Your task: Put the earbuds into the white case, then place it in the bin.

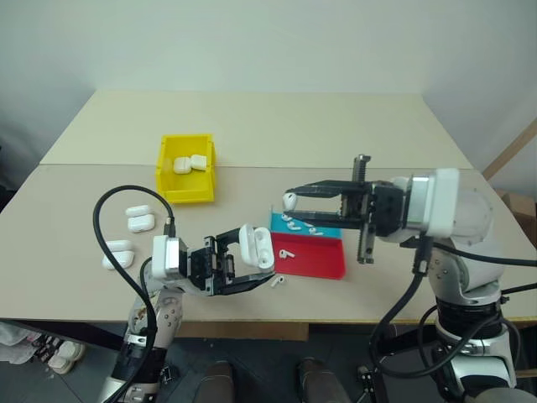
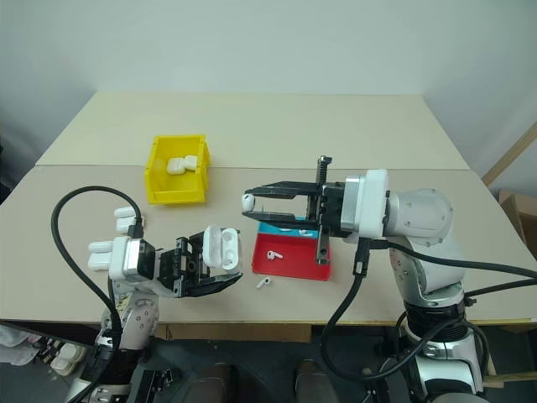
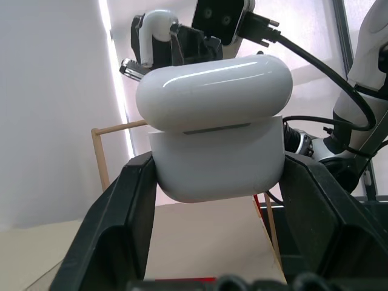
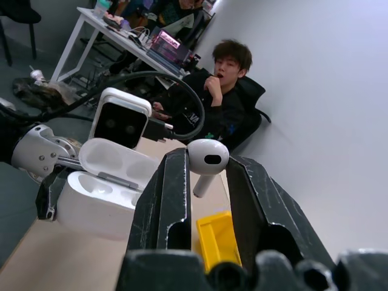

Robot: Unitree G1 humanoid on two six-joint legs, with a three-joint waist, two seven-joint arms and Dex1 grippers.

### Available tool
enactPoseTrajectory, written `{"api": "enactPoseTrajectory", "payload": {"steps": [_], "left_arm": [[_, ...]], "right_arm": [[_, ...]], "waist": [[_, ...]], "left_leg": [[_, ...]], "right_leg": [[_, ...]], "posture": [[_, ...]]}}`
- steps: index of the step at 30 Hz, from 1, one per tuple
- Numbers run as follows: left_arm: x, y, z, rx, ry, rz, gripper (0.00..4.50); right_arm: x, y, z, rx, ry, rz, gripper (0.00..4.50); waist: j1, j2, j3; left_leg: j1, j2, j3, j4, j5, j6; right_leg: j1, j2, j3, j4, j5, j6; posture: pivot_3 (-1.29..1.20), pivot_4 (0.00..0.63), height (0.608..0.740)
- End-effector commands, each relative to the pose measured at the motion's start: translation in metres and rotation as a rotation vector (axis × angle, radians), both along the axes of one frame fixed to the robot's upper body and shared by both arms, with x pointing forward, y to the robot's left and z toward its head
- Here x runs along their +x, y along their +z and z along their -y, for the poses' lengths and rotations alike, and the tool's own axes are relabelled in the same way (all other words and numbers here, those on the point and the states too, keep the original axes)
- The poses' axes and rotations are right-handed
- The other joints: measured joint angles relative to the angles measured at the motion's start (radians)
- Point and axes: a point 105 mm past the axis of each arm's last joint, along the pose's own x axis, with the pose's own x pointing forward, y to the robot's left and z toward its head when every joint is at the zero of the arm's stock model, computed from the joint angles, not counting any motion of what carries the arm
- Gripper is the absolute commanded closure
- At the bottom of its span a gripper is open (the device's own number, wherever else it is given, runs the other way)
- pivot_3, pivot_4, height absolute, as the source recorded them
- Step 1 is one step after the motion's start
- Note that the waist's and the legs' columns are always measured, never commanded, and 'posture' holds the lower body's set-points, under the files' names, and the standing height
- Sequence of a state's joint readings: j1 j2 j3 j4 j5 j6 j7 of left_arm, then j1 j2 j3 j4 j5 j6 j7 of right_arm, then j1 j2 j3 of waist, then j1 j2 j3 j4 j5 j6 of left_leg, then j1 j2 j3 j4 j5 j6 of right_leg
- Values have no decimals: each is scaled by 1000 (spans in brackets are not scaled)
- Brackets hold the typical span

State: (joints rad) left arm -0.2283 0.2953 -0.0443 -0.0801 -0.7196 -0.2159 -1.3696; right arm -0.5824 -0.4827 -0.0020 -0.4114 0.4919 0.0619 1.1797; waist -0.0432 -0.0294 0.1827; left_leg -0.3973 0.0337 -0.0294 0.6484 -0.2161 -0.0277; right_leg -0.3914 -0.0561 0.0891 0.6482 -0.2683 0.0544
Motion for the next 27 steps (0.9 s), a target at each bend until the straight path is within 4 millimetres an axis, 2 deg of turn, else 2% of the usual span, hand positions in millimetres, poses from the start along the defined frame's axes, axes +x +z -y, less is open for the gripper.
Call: {"api": "enactPoseTrajectory", "payload": {"steps": [1,27], "left_arm": [[1,6,0,-5,3,49,1732],[-2,5,4,2,-25,75,1732]], "right_arm": [[-5,1,-4,-8,28,74,3793],[-6,-20,-18,-75,64,82,3793]], "waist": [[0,0,0],[0,0,0]], "left_leg": [[0,0,0,0,0,0],[0,0,0,0,0,0]], "right_leg": [[0,0,0,0,0,0],[0,0,0,0,0,0]], "posture": [[0,150,740],[0,150,740]]}}
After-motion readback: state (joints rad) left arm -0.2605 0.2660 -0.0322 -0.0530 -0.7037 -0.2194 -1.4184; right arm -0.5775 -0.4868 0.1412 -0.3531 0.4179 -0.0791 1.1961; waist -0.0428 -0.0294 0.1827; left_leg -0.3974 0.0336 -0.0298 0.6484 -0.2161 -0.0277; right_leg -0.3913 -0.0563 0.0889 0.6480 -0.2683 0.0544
